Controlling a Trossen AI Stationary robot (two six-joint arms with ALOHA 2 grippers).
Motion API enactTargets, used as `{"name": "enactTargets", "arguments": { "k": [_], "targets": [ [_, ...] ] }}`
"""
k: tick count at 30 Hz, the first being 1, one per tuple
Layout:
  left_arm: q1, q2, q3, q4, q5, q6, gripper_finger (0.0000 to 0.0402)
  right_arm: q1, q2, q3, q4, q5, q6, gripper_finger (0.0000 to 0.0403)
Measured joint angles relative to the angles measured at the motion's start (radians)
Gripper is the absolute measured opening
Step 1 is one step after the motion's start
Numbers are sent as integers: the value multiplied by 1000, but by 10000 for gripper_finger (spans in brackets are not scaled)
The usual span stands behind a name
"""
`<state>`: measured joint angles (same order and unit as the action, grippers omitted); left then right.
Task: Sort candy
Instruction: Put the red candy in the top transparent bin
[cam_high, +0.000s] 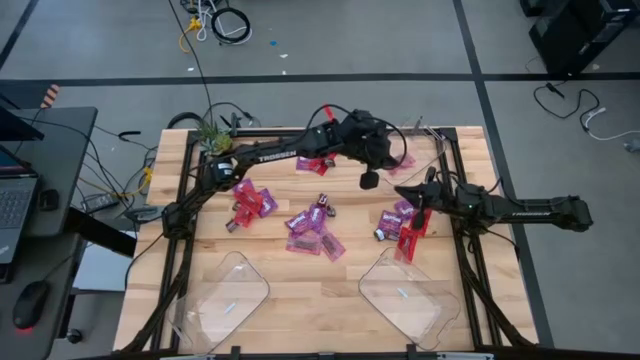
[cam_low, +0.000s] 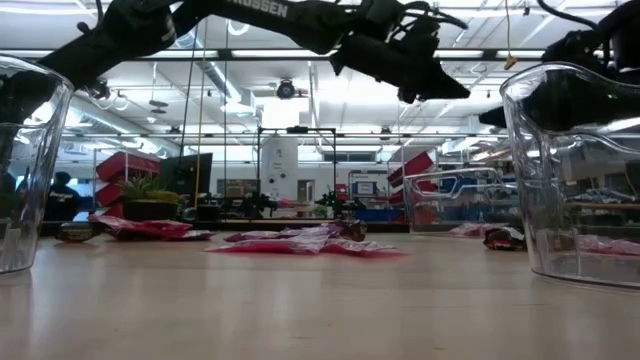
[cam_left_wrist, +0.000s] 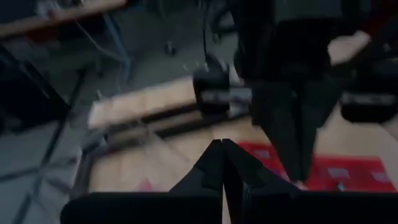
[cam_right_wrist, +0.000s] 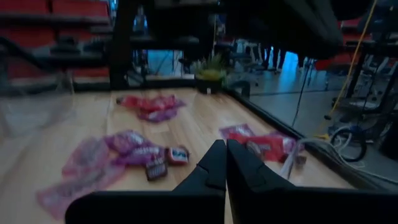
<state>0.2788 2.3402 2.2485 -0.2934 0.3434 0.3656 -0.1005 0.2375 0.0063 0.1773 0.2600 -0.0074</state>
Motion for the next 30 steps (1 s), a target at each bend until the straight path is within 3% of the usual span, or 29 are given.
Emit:
{"name": "enactTargets", "arguments": {
  "k": [6,13,19,23,30],
  "targets": [
    [-6,0,-108,261,78,-92,1,0,-1,0,35,0,13,0],
    [-4,-54,-278,452,117,-142,1,1,3,6,14,-12,58,0],
    [-3,-202,-552,652,112,-159,0,1,49,97,-160,-30,161,10],
    [8,-354,-772,796,56,-166,0,4,115,199,-303,-70,220,28],
    [5,-588,-1101,860,-47,-162,0,48,286,415,-657,-136,367,71]
  ]
}}
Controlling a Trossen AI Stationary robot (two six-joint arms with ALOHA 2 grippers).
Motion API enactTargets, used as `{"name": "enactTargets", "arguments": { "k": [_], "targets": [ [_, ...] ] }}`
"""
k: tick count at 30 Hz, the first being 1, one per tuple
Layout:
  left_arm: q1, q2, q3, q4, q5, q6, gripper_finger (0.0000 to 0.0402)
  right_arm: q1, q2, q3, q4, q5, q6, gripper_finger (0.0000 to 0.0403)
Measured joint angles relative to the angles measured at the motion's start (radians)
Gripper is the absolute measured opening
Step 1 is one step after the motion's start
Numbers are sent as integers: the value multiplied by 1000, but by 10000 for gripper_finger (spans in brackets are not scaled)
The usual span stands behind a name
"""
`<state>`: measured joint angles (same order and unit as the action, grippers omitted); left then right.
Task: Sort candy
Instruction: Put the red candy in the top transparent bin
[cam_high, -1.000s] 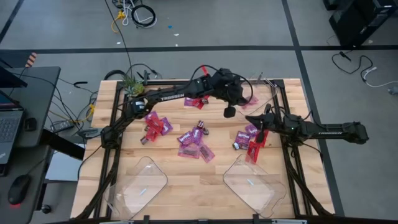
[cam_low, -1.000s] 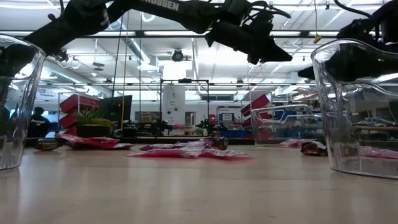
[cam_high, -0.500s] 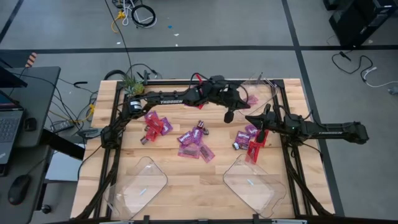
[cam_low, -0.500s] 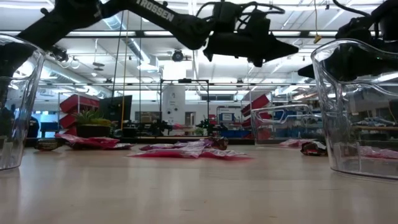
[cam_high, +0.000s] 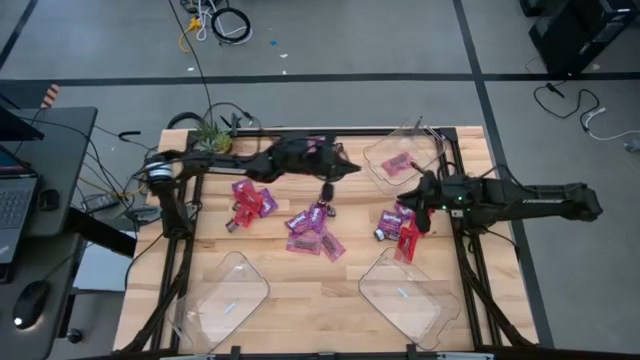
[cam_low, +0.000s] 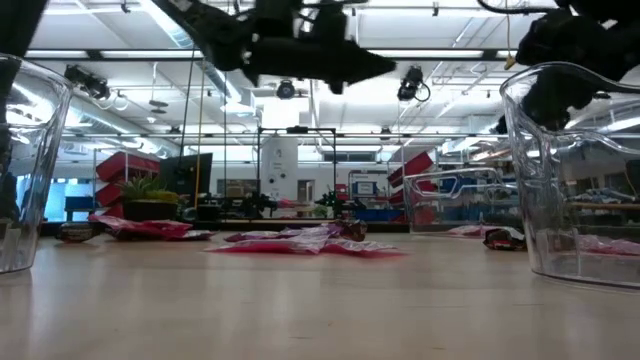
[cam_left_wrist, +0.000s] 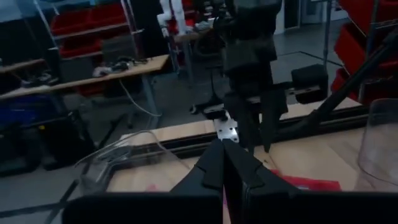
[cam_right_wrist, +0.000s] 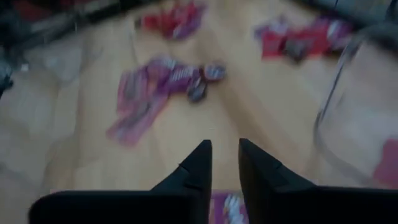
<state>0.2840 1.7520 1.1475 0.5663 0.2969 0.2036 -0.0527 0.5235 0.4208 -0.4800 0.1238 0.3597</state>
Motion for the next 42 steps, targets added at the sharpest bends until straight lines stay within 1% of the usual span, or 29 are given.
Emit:
{"name": "enactTargets", "arguments": {
  "k": [2,6,11,15,19,25,28,32,37,42],
  "targets": [
    [-4,-60,-76,21,-38,0,0,31,54,51,-68,-16,35,84],
    [-15,-164,-215,42,-97,-1,0,96,162,133,-234,-13,121,109],
    [-19,-286,-361,93,-118,-16,0,148,296,167,-360,-14,227,142],
    [-18,-355,-436,103,-132,-32,0,173,409,167,-419,-39,303,167],
    [-18,-398,-494,92,-138,-28,0,202,529,167,-434,-55,360,188],
    [-16,-445,-544,87,-143,1,0,224,671,167,-443,-57,462,198],
    [-14,-455,-560,85,-143,3,0,222,721,167,-445,-29,510,192],
    [-13,-467,-566,47,-144,4,0,214,772,167,-418,-30,525,180],
    [-13,-467,-566,-3,-144,7,0,222,791,167,-335,-56,528,166],
    [-13,-467,-566,-41,-144,11,1,222,763,167,-280,-95,540,170]
  ]
}}
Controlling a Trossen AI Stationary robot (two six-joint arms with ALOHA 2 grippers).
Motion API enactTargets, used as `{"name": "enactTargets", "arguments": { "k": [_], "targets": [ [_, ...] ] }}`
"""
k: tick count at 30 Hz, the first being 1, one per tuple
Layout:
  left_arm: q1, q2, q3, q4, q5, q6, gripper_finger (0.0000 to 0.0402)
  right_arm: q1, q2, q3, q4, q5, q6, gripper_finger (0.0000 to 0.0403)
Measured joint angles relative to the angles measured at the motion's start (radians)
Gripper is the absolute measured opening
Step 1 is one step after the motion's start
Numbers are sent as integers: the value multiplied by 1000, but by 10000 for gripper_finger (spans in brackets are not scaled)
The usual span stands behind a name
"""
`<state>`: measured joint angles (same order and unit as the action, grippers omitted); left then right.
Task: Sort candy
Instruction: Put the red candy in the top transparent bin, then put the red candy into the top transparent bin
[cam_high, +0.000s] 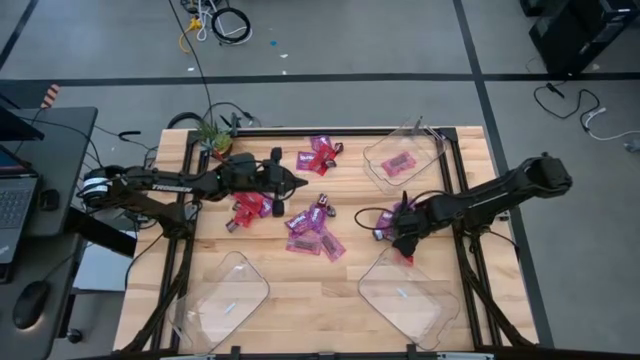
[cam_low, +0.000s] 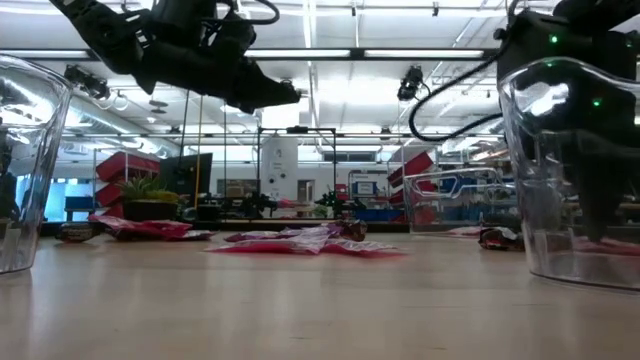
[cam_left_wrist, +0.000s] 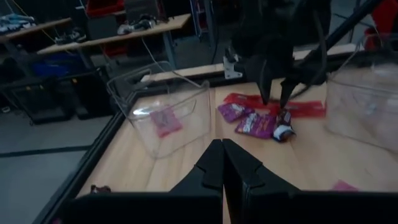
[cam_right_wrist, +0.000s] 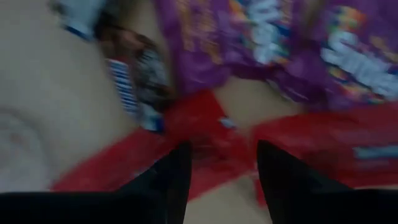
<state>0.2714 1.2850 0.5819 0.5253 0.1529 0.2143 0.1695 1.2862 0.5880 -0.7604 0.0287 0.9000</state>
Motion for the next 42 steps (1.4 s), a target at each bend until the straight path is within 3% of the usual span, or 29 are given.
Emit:
{"name": "enactTargets", "arguments": {
  "k": [5,13,17,24,26,30,36,40,42],
  "targets": [
    [0,0,0,-33,0,2,1,26,-24,0,80,-19,-9,198],
    [-5,0,0,-72,1,-5,1,79,88,6,90,-5,-43,220],
    [-5,0,0,-74,0,-9,1,79,110,6,81,11,-43,182],
    [-5,0,0,-66,-17,-18,1,78,38,-3,68,16,-4,36],
    [-5,0,0,-63,-21,-26,1,78,11,-3,66,13,-3,10],
    [-5,0,0,-56,-27,-42,1,67,-29,22,18,12,9,10],
    [-4,1,0,-45,-82,-44,1,33,-43,220,-177,113,-40,1],
    [1,-3,1,-33,-82,-44,1,-49,-43,360,-292,232,-76,0],
    [4,-3,1,-31,-77,-44,1,-108,-44,389,-284,234,-127,2]
  ]
}}
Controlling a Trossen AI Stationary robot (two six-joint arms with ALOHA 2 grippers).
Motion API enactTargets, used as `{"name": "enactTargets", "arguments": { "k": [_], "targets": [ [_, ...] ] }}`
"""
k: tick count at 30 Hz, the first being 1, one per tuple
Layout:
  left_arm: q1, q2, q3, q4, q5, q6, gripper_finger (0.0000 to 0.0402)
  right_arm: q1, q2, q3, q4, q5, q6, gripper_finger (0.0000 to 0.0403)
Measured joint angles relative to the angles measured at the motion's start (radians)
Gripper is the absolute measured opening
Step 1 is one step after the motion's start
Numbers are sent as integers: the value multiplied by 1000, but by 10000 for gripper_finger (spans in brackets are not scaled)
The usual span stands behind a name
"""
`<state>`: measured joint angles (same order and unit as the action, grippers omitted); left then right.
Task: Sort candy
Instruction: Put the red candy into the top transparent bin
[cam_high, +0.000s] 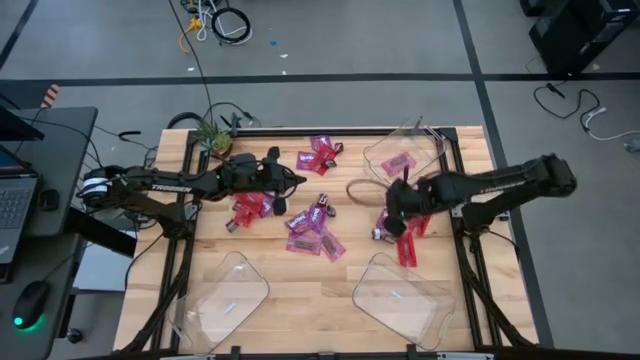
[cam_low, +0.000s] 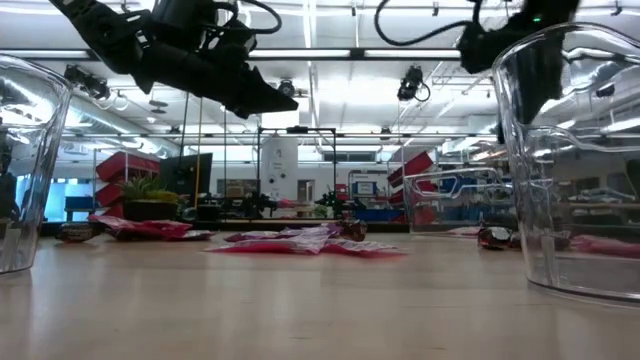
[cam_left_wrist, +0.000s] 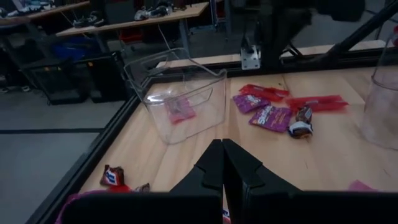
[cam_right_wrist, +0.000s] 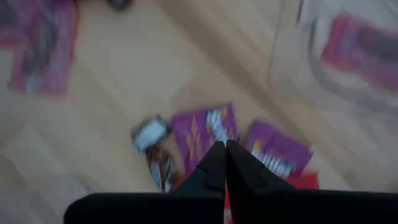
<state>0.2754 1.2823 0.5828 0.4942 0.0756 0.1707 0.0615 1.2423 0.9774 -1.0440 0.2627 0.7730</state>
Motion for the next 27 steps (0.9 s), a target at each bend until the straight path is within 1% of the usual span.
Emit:
{"name": "enactTargets", "arguments": {
  "k": [3,5,8,11,14,18,22,27],
  "targets": [
    [7,-1,0,-27,1,1,1,-61,1,3,11,-75,-40,15],
    [15,-1,0,-51,4,1,1,-70,1,3,-18,-118,-22,33],
    [26,-1,0,-74,5,1,1,-39,1,-9,-71,-153,74,72],
    [33,-1,0,-83,5,1,1,8,0,-56,-123,-164,227,116],
    [33,-1,0,-83,7,6,1,46,0,-138,-112,-182,326,159],
    [33,-1,0,-83,8,9,0,54,0,-245,-58,-176,394,203],
    [33,-1,0,-96,8,9,1,35,0,-334,7,-159,455,228],
    [33,-1,0,-115,8,8,1,17,0,-438,145,-159,526,234]
  ]
}}
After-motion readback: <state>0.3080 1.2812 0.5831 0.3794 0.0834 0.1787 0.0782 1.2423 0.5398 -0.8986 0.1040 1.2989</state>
